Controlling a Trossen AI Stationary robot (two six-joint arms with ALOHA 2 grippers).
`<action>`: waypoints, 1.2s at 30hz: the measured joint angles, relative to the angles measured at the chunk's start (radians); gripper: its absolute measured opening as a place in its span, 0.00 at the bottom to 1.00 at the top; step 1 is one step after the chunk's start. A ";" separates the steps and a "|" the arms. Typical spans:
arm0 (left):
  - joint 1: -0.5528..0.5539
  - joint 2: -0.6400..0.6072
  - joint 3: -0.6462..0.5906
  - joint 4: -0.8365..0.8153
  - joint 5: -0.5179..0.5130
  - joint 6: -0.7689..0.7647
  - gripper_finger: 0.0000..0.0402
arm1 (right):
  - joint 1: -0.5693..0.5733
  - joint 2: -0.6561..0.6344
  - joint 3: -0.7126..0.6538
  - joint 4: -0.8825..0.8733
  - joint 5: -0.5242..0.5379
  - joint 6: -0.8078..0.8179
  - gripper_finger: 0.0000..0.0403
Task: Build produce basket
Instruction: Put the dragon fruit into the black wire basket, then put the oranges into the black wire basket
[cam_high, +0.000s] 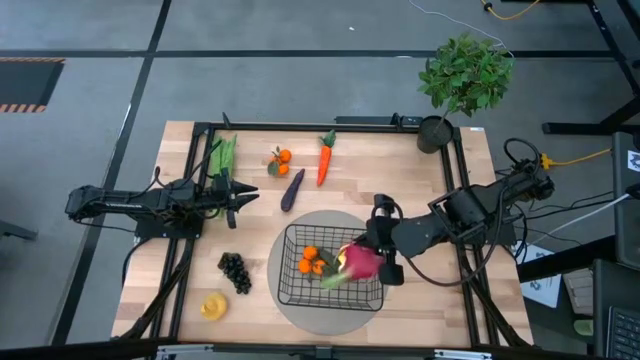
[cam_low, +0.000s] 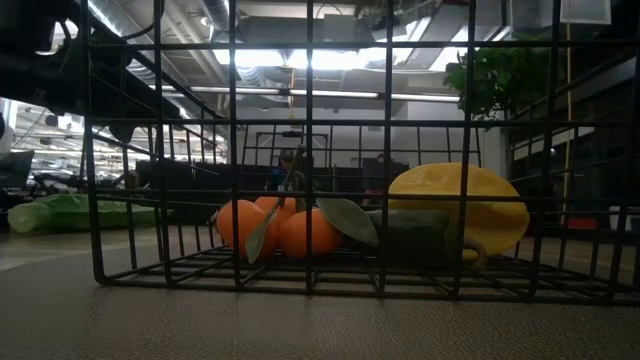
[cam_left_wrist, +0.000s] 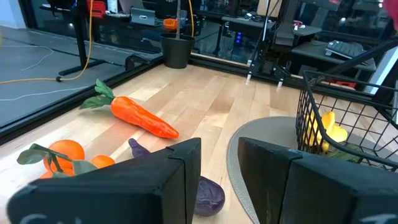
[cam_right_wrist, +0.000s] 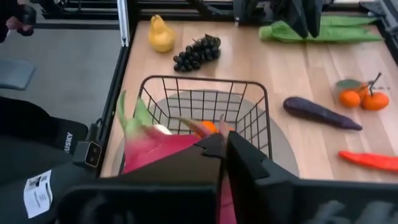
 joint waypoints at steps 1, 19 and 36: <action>0.000 0.000 0.000 0.000 0.000 0.000 0.24 | 0.000 0.000 0.000 0.002 0.000 -0.008 0.03; 0.000 0.000 0.000 0.000 0.000 0.000 0.24 | -0.083 0.001 -0.045 0.083 -0.061 -0.124 0.29; 0.000 0.000 0.000 0.000 0.000 0.000 0.24 | -0.212 0.001 -0.046 0.133 0.472 -0.270 0.30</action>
